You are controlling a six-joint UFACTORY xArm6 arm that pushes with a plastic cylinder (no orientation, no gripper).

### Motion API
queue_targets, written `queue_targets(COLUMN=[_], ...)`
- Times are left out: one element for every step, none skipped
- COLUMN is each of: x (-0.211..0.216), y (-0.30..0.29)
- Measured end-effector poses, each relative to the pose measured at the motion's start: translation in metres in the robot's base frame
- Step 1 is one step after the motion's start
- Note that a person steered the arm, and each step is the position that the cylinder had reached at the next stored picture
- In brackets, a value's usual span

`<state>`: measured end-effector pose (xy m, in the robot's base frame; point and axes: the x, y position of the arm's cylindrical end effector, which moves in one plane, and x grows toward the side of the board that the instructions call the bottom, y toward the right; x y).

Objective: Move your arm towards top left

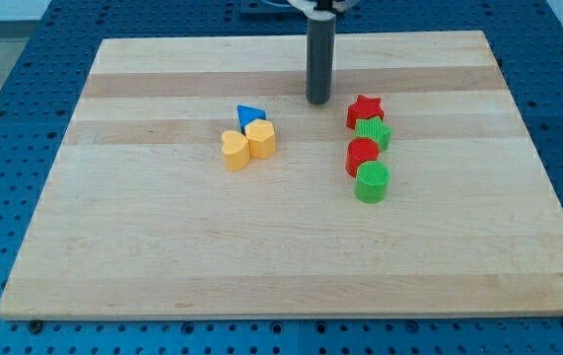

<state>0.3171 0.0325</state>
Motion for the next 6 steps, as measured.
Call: queue_targets(x=[-0.01,-0.01,-0.01,-0.01,0.003,0.01], y=[0.0,0.0,-0.021,-0.021,-0.039,-0.06])
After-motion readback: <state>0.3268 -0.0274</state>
